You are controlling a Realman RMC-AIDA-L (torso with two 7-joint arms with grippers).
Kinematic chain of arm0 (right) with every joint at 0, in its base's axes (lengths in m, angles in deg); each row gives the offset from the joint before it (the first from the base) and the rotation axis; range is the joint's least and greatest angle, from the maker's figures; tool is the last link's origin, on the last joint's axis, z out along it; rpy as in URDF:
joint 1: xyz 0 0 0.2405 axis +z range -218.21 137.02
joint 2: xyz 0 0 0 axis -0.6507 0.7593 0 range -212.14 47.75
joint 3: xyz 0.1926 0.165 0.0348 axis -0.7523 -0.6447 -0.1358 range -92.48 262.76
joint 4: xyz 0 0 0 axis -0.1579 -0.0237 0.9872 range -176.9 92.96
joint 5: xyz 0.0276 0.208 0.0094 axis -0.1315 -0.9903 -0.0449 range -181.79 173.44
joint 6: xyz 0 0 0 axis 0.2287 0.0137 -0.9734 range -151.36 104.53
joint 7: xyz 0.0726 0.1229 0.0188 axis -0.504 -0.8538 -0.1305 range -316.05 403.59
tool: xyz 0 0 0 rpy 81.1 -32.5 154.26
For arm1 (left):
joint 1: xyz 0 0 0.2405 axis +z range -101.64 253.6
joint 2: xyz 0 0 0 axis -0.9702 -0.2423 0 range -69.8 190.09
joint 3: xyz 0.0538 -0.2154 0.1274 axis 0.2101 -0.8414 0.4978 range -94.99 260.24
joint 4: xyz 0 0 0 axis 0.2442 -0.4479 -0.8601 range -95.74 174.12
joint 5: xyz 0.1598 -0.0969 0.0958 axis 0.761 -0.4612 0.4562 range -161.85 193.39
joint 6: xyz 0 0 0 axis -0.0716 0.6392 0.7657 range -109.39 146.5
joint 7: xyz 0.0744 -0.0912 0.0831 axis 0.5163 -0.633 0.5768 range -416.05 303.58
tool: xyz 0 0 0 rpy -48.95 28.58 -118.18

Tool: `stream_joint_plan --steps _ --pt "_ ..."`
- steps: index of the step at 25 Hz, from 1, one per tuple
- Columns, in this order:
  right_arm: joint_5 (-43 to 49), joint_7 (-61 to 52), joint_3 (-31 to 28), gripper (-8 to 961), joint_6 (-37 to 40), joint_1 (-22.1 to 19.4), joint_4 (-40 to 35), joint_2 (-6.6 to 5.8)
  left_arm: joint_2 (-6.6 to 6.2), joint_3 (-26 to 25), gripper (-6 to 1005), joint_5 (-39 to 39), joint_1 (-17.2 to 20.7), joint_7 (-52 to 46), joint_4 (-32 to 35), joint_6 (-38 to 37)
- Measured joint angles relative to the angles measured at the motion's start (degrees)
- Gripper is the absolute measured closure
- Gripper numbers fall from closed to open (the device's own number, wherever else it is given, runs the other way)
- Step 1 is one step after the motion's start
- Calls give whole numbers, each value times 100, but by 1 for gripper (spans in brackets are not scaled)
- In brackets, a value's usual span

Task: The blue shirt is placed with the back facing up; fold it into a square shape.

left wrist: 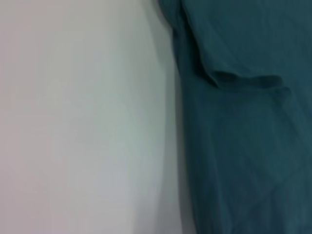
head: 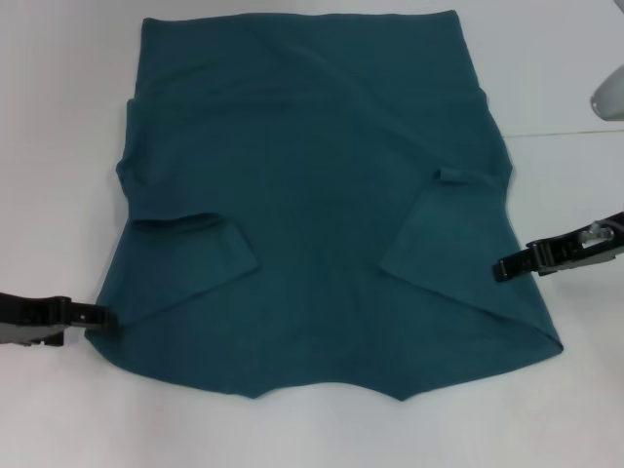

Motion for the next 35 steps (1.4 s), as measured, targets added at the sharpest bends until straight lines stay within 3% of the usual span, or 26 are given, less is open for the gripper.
stream_joint_plan --steps 12,35 --pt "5 -15 -132 244 91 -230 -10 -41 15 236 99 8 -133 -38 -229 236" --pt "733 -247 60 247 733 -208 -327 39 35 468 913 88 -142 86 -219 275"
